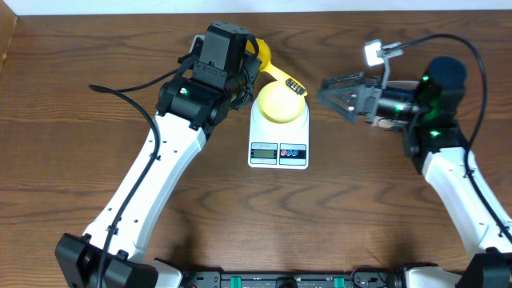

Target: Scoop item into bowl and weigh 50g on scale

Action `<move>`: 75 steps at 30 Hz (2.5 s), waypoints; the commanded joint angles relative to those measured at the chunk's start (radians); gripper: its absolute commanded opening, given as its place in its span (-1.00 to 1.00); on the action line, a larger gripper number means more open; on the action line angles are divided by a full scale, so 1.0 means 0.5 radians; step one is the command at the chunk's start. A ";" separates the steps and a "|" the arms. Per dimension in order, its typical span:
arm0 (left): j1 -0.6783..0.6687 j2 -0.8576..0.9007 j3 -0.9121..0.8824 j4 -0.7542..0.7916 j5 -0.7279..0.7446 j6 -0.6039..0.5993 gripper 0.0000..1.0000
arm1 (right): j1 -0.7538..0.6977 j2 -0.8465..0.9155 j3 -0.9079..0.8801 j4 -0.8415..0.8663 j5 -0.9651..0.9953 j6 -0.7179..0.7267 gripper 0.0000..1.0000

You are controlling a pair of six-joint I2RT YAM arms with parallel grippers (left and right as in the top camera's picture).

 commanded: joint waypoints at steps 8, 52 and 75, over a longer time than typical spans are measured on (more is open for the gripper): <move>-0.011 -0.018 0.008 -0.054 -0.030 -0.105 -0.85 | 0.367 -0.003 0.038 -0.078 0.895 0.198 0.26; -0.201 -0.018 0.008 -0.151 0.075 -0.278 -0.85 | 0.523 -0.003 0.038 -0.064 1.093 0.145 -0.39; -0.196 -0.018 0.008 -0.104 -0.048 -0.277 -0.85 | 0.388 -0.003 0.038 -0.020 0.957 0.161 0.13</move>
